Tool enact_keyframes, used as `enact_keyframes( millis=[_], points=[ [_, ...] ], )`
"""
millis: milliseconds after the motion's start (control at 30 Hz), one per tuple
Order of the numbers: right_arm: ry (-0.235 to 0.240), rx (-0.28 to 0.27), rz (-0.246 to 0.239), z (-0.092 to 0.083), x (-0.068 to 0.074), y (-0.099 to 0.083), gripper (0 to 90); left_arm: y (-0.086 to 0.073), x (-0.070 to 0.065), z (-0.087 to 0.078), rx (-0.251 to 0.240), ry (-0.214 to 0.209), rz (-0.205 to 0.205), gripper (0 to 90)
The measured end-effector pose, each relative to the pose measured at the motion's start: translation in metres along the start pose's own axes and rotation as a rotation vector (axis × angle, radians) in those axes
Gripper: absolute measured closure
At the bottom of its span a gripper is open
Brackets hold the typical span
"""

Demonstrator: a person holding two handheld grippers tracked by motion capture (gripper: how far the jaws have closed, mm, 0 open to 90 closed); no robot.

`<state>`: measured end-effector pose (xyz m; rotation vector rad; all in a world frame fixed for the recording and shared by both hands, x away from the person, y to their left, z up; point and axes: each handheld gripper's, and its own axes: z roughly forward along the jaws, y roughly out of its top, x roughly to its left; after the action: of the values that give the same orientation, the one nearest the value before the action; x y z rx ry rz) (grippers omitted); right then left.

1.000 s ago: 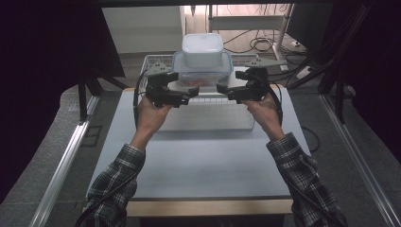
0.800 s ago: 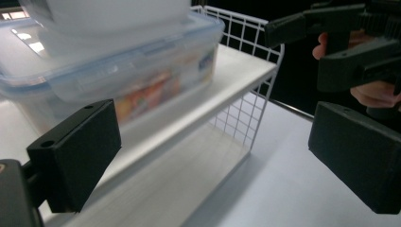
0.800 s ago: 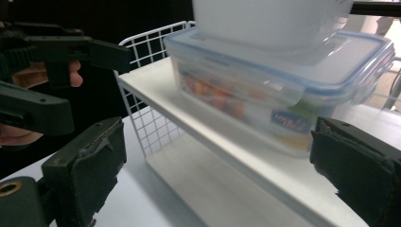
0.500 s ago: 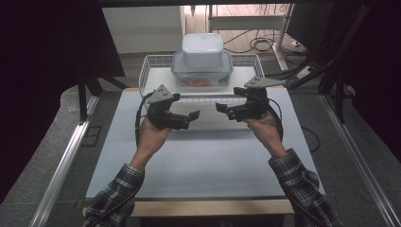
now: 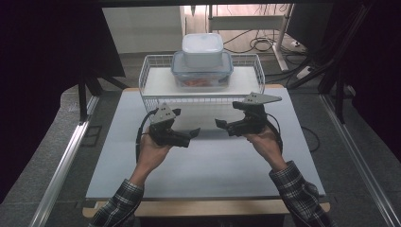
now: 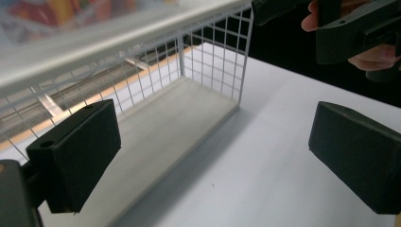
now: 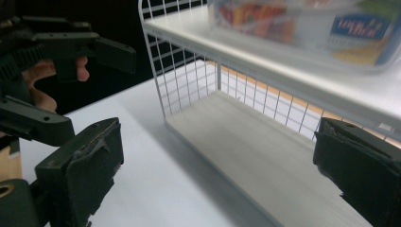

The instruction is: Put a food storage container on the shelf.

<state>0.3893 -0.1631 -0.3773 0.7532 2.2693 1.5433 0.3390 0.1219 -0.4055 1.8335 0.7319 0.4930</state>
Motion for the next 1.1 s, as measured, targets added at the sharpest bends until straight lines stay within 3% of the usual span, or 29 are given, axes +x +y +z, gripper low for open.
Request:
enact_keyframes(
  millis=[233,333,767,1100],
  points=[
    [0.006,0.040,-0.010,0.000,0.002,-0.021,2.1,-0.028,-0.006,0.005,0.004,-0.018,-0.027,2.4],
    [0.000,0.045,-0.007,-0.003,0.003,-0.029,1.8,-0.035,-0.008,0.006,0.030,-0.012,-0.025,2.1],
    [-0.025,0.089,0.006,-0.018,0.003,-0.065,1.3,-0.061,-0.013,-0.007,0.047,-0.001,-0.060,2.1],
    [-0.041,0.142,0.043,-0.022,-0.002,-0.094,1.2,-0.085,-0.015,-0.007,0.107,0.008,-0.082,2.0]
  ],
)
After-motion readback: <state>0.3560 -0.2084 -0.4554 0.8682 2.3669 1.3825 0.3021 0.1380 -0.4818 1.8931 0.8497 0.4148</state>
